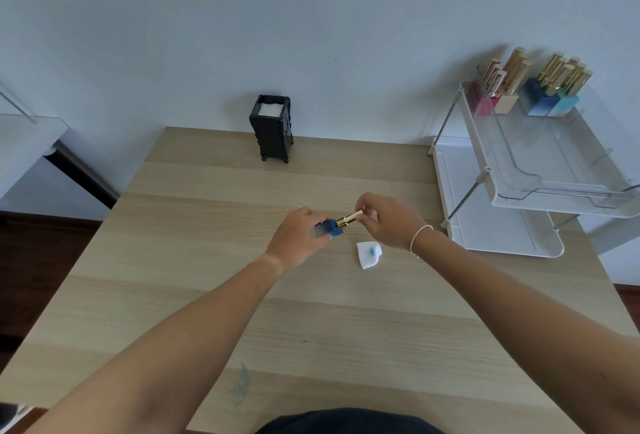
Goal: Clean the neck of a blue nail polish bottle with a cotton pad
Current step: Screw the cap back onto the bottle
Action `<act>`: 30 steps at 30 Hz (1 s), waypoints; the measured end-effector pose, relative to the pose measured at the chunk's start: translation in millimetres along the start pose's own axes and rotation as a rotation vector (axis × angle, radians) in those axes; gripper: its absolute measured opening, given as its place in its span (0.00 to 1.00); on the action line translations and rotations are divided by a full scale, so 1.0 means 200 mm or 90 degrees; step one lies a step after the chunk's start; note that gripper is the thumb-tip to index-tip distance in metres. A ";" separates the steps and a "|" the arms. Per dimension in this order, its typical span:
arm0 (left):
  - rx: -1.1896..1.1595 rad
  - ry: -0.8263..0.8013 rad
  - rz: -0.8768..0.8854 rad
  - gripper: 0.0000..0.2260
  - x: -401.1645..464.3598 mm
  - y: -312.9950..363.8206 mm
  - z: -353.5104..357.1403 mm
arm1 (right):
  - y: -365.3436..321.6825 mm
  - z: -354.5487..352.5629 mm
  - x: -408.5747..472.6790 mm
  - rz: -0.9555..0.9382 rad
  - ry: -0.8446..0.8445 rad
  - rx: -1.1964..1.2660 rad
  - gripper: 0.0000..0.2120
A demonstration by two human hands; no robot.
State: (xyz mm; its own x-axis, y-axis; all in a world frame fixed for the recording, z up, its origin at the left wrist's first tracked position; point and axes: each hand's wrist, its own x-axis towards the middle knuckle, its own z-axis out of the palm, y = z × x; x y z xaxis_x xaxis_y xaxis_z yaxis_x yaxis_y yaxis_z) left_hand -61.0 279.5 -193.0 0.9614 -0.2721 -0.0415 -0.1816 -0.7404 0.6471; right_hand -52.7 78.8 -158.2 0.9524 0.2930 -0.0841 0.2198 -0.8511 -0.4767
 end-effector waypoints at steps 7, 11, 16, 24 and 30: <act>0.010 0.004 0.013 0.11 0.00 0.00 0.00 | 0.00 0.00 0.01 0.040 -0.010 -0.012 0.18; 0.012 0.006 0.014 0.11 0.01 0.01 0.00 | 0.01 -0.01 0.00 0.004 -0.005 -0.012 0.10; 0.013 0.004 0.021 0.11 0.01 0.01 0.01 | 0.01 0.01 0.01 0.057 -0.033 -0.036 0.22; -0.006 -0.001 0.011 0.12 0.00 0.01 0.00 | 0.02 0.01 -0.01 0.006 -0.007 -0.039 0.11; 0.003 -0.009 0.016 0.10 0.00 0.02 0.01 | 0.02 0.02 -0.01 0.022 -0.013 -0.044 0.14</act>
State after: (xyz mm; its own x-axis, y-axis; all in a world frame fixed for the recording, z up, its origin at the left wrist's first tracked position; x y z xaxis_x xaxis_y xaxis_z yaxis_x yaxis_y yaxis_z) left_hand -63.0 275.7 -192.7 0.9532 -0.3001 -0.0364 -0.2070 -0.7356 0.6451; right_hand -55.3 76.5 -164.3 0.9553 0.2713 -0.1173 0.2017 -0.8885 -0.4122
